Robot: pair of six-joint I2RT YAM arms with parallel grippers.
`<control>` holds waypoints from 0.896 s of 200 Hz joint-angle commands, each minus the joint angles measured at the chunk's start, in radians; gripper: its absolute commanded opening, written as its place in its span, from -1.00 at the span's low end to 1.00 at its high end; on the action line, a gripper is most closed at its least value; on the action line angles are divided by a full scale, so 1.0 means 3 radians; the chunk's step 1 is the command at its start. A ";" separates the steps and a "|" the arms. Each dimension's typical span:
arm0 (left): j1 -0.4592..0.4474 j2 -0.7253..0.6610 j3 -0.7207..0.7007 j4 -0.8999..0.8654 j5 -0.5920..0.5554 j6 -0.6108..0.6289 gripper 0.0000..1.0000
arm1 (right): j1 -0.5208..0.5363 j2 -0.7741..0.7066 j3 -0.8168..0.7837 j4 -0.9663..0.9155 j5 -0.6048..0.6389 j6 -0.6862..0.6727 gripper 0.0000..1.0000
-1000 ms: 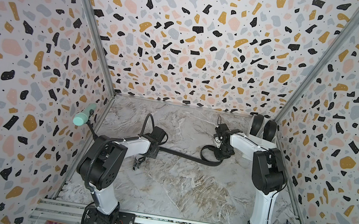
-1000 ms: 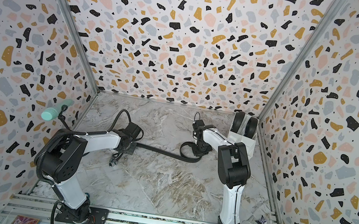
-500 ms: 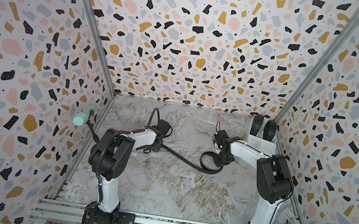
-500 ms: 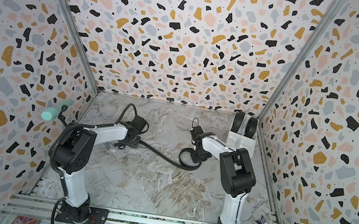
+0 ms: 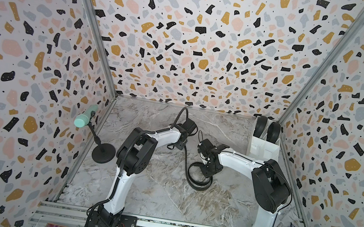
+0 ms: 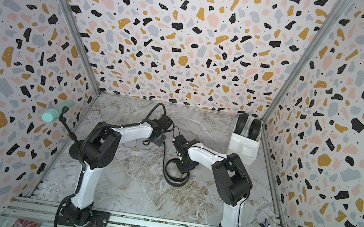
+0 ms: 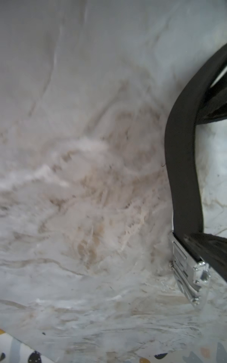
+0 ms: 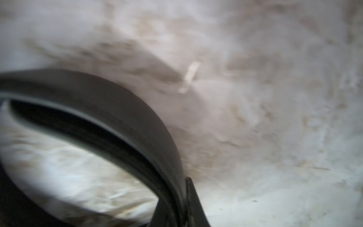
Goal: Place the belts into the storage roll
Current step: Roll the belt at the center of the board.
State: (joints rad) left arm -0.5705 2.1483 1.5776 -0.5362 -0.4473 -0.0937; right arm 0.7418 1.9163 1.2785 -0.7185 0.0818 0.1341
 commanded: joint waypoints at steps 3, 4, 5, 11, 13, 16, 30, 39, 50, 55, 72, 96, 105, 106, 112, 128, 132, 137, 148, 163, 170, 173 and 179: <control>-0.0006 -0.0035 0.0035 -0.0145 0.0082 0.0013 0.69 | 0.0115 0.0232 0.0003 0.0007 -0.0370 0.0105 -1.00; -0.0006 -0.0042 0.0029 -0.0143 0.0088 0.0012 0.69 | 0.0115 0.0230 0.0003 0.0007 -0.0367 0.0105 -1.00; -0.0006 -0.0048 0.0024 -0.0139 0.0089 0.0011 0.69 | 0.0115 0.0232 0.0003 0.0007 -0.0369 0.0108 -1.00; -0.0006 -0.0092 -0.0009 -0.0123 0.0115 0.0013 0.71 | 0.0120 0.0225 -0.0002 0.0017 -0.0372 0.0110 -1.00; -0.0006 -0.0112 -0.0018 -0.0118 0.0123 0.0014 0.72 | 0.0120 0.0220 -0.0005 0.0021 -0.0373 0.0110 -1.00; -0.0006 -0.0136 -0.0039 -0.0112 0.0137 0.0011 0.72 | 0.0120 0.0219 -0.0007 0.0027 -0.0375 0.0108 -1.00; -0.0006 -0.0266 -0.0140 -0.0066 0.0187 0.0011 0.77 | 0.0120 0.0176 -0.0040 0.0048 -0.0367 0.0106 -1.00; -0.0005 -0.0353 -0.0211 -0.0039 0.0214 0.0000 0.79 | 0.0121 0.0147 -0.0060 0.0058 -0.0362 0.0102 -1.00; -0.0006 -0.0470 -0.0303 0.0000 0.0247 -0.0019 0.82 | 0.0124 0.0108 -0.0099 0.0080 -0.0374 0.0105 -1.00; -0.0006 -0.0519 -0.0346 0.0020 0.0261 -0.0032 0.84 | 0.0129 0.0087 -0.0120 0.0093 -0.0375 0.0103 -1.00; -0.0001 -0.0691 -0.0471 0.0054 0.0310 -0.0102 0.90 | 0.0145 0.0033 -0.0186 0.0138 -0.0395 0.0110 -1.00; 0.0019 -0.0896 -0.0615 0.0068 0.0431 -0.0264 0.96 | 0.0165 0.0001 -0.0264 0.0197 -0.0417 0.0119 -1.00; 0.0041 -0.0957 -0.0668 0.0073 0.0505 -0.0373 0.96 | 0.0171 -0.0011 -0.0292 0.0220 -0.0425 0.0118 -1.00; 0.0046 -0.0963 -0.0670 0.0071 0.0512 -0.0388 0.97 | 0.0168 -0.0014 -0.0293 0.0224 -0.0426 0.0119 -1.00; 0.0071 -0.0992 -0.0715 0.0079 0.0576 -0.0485 0.97 | 0.0171 -0.0017 -0.0313 0.0240 -0.0426 0.0117 -1.00; 0.0191 -0.1056 -0.0879 0.0215 0.0860 -0.0806 0.95 | 0.0176 -0.0034 -0.0351 0.0276 -0.0429 0.0105 -1.00; 0.0226 -0.1068 -0.0927 0.0269 0.0942 -0.0890 0.93 | 0.0176 -0.0036 -0.0358 0.0287 -0.0431 0.0104 -1.00; 0.0270 -0.1071 -0.0995 0.0343 0.1039 -0.0993 0.90 | 0.0176 -0.0035 -0.0366 0.0298 -0.0431 0.0101 -1.00; 0.0366 -0.1059 -0.1114 0.0484 0.1148 -0.1182 0.82 | 0.0176 -0.0037 -0.0372 0.0314 -0.0429 0.0095 -1.00; 0.0445 -0.1037 -0.1200 0.0607 0.1168 -0.1313 0.71 | 0.0176 -0.0047 -0.0381 0.0327 -0.0423 0.0082 -1.00; 0.0468 -0.1019 -0.1237 0.0675 0.1181 -0.1351 0.63 | 0.0179 -0.0055 -0.0394 0.0338 -0.0419 0.0078 -1.00; 0.0481 -0.1011 -0.1245 0.0707 0.1190 -0.1361 0.58 | 0.0180 -0.0065 -0.0404 0.0349 -0.0421 0.0080 -1.00; 0.0496 -0.0977 -0.1245 0.0774 0.1227 -0.1380 0.47 | 0.0182 -0.0082 -0.0420 0.0371 -0.0422 0.0078 -1.00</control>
State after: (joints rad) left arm -0.4419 1.8420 1.2224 -0.4053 -0.1501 -0.4122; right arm 0.7639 1.8713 1.2083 -0.6167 0.0628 0.1482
